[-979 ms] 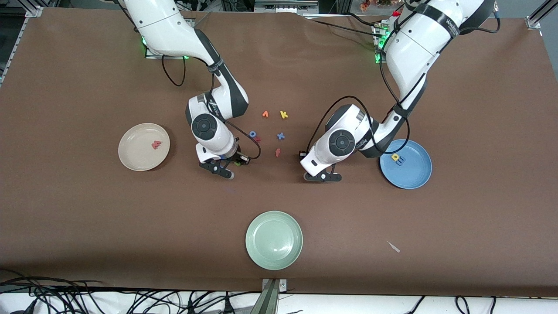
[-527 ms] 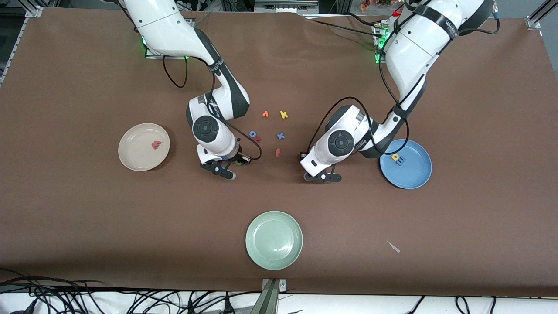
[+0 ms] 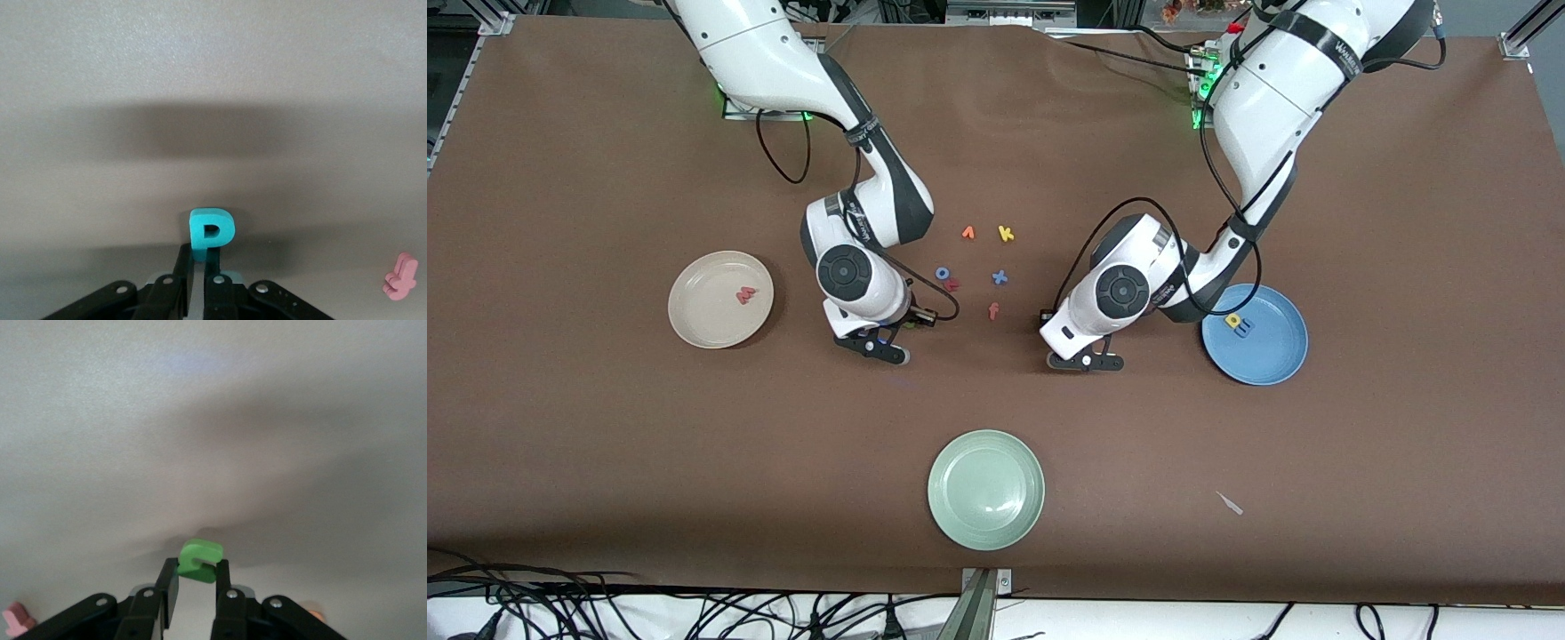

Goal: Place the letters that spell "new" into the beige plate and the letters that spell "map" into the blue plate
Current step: 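Carry the green n to the white plate while the left gripper grasps the p, then release the teal p into the blue plate while the right gripper releases the n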

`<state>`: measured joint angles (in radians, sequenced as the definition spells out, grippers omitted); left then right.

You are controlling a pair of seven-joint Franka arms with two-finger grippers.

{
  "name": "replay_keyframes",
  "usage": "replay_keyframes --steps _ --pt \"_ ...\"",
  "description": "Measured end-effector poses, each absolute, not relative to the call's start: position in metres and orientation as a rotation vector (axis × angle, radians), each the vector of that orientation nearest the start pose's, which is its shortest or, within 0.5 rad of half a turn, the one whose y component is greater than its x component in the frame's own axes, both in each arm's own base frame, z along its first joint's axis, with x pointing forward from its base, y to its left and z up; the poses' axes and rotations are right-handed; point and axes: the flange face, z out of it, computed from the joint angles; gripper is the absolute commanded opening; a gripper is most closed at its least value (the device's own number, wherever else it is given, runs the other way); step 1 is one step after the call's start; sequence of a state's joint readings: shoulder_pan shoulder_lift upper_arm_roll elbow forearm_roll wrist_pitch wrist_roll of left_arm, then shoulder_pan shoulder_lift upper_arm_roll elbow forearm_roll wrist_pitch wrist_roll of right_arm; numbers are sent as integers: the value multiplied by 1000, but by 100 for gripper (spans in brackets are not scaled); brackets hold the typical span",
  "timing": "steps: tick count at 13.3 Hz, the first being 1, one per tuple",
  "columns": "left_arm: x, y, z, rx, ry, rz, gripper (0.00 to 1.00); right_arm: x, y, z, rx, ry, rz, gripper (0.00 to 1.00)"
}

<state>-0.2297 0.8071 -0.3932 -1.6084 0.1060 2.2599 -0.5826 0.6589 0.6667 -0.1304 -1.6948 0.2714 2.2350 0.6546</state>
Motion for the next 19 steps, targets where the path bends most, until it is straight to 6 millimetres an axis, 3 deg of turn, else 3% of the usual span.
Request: replay_keyframes --steps 2,7,10,12,15,17,18,19 --pt "572 -369 173 -3244 23 317 6 562 329 211 -3086 331 263 19" --pt "576 -356 182 -3191 45 393 6 534 244 236 -3104 78 289 19" --pt "581 -339 195 -3160 93 431 6 502 187 230 -3107 -66 256 20" --pt "586 -328 206 -3149 135 444 6 491 153 227 -3103 -139 268 21" --pt "595 -300 227 -3127 203 478 6 493 105 225 -3098 -238 276 22" --pt "603 -269 244 -3106 271 525 7 498 73 227 -3098 -271 269 22" --pt "609 -250 253 -3103 307 537 7 499 64 228 -3097 -286 265 24" --pt "616 -231 260 -3107 337 540 7 500 60 228 -3095 -307 263 35"
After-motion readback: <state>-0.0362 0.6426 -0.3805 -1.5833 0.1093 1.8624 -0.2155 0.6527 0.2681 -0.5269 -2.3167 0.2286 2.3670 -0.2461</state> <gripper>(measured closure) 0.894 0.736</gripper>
